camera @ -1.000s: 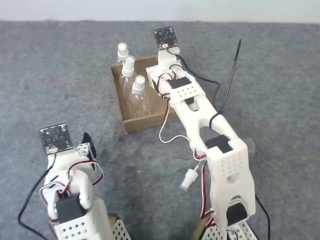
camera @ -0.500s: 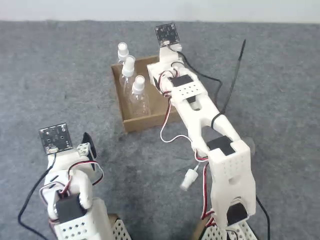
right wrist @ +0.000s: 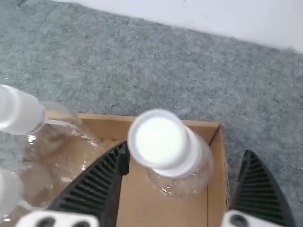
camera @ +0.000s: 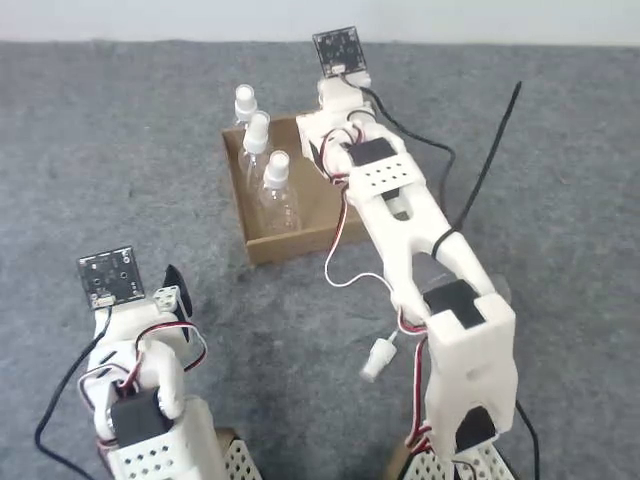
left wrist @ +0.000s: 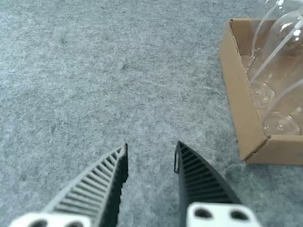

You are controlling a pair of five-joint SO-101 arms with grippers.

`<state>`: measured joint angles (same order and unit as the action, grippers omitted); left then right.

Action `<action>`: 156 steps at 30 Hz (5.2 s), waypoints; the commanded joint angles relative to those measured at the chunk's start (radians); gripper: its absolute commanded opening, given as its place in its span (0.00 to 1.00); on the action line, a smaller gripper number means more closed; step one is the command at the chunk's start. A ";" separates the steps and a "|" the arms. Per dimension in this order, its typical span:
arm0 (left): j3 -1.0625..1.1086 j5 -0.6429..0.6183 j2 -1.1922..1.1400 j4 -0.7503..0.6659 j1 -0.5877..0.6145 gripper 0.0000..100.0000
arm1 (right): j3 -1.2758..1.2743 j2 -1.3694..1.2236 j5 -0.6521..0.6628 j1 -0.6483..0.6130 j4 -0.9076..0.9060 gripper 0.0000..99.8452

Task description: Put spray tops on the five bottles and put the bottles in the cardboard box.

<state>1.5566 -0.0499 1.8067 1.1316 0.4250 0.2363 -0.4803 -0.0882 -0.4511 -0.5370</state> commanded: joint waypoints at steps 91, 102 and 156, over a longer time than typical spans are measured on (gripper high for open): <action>0.108 0.077 0.018 -0.129 -0.006 0.16 | -0.942 0.843 1.223 0.314 -0.731 0.31; 0.108 0.077 0.018 -0.127 -0.006 0.16 | -0.942 0.673 1.247 0.314 -0.599 0.30; 0.108 0.078 0.018 -0.126 -0.006 0.16 | -0.936 0.684 0.816 0.392 -0.532 0.07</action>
<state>1.6778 0.0161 1.8067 1.0334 0.4235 -0.7181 0.1274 0.7158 -0.0752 -1.0618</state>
